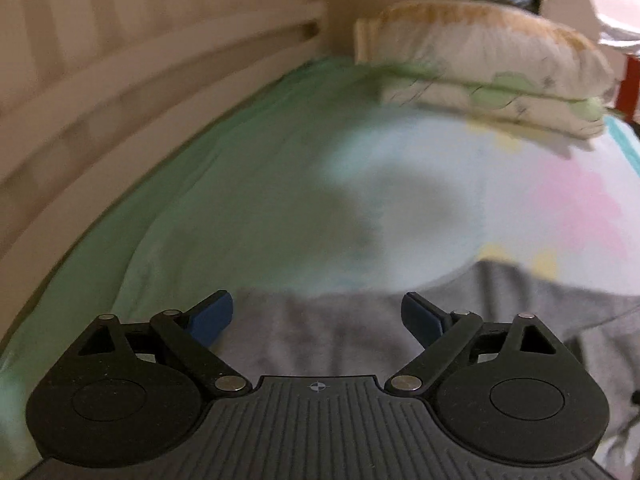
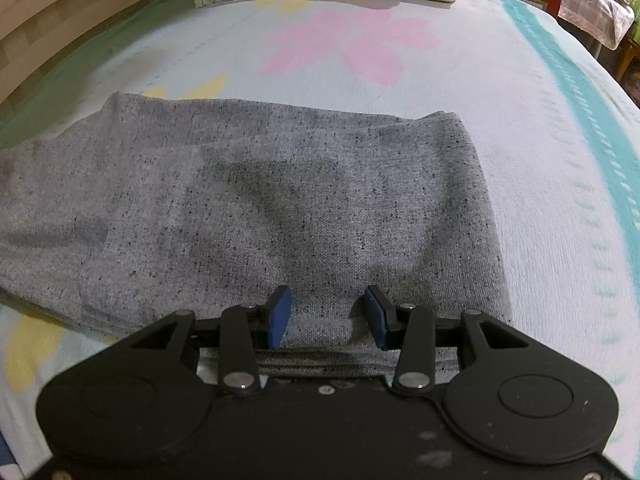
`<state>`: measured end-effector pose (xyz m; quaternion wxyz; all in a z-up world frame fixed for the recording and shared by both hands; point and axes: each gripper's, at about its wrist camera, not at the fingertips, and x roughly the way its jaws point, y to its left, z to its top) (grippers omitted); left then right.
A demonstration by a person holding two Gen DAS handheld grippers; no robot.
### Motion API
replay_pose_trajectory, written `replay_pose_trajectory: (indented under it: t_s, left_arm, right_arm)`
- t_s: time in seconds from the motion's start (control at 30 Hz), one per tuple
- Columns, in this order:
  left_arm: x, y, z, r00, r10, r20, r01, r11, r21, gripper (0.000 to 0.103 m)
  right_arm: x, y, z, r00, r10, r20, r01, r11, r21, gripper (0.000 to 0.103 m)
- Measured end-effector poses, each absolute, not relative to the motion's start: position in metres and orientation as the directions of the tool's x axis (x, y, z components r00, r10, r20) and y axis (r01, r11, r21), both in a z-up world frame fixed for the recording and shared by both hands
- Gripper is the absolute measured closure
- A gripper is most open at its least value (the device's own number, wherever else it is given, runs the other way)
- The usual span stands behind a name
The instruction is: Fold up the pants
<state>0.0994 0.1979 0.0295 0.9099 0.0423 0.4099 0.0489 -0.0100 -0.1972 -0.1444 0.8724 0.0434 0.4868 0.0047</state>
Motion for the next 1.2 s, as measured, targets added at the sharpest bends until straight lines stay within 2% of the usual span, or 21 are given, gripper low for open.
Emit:
replay_pose_trajectory:
  t_s: [0.1,0.3,0.67,0.87,0.97,1.1,1.13,1.17,1.2]
  left_arm:
    - [0.098,0.231,0.012,0.592,0.123,-0.797,-0.098,0.992,0.080,0.017]
    - [0.084,0.278,-0.033,0.477,0.011,-0.879,-0.211,0.972,-0.102,0.017]
    - [0.082,0.304,-0.077,0.428,-0.153,-0.891,-0.280,0.915,-0.291,0.017]
    - [0.100,0.302,-0.081,0.459,-0.166,-0.873,-0.258,0.915,-0.309,0.014]
    - [0.121,0.290,-0.087,0.455,-0.167,-0.875,-0.223,0.930,-0.293,0.007]
    - [0.134,0.283,-0.088,0.466,-0.167,-0.869,-0.206,0.935,-0.290,0.007]
    - [0.134,0.282,-0.087,0.477,-0.163,-0.864,-0.207,0.934,-0.291,0.008]
    - [0.134,0.281,-0.086,0.498,-0.157,-0.853,-0.210,0.933,-0.294,0.013]
    - [0.133,0.282,-0.086,0.516,-0.148,-0.844,-0.216,0.931,-0.295,0.030]
  right_arm:
    - [-0.009,-0.197,-0.144,0.523,0.051,-0.851,0.034,0.996,0.081,0.058]
    - [-0.009,-0.195,-0.145,0.521,0.046,-0.852,0.034,0.997,0.075,0.057]
    - [-0.006,-0.193,-0.146,0.515,0.032,-0.857,0.040,0.997,0.061,0.056]
    - [-0.004,-0.190,-0.147,0.511,0.020,-0.859,0.041,0.998,0.048,0.056]
    - [-0.002,-0.189,-0.147,0.508,0.016,-0.861,0.043,0.998,0.045,0.056]
    - [-0.002,-0.187,-0.148,0.510,0.013,-0.860,0.049,0.998,0.044,0.055]
    - [-0.002,-0.187,-0.148,0.511,0.012,-0.859,0.052,0.998,0.044,0.055]
    - [-0.002,-0.187,-0.148,0.513,0.010,-0.858,0.056,0.997,0.045,0.055]
    - [-0.002,-0.187,-0.147,0.515,0.008,-0.857,0.061,0.997,0.046,0.055]
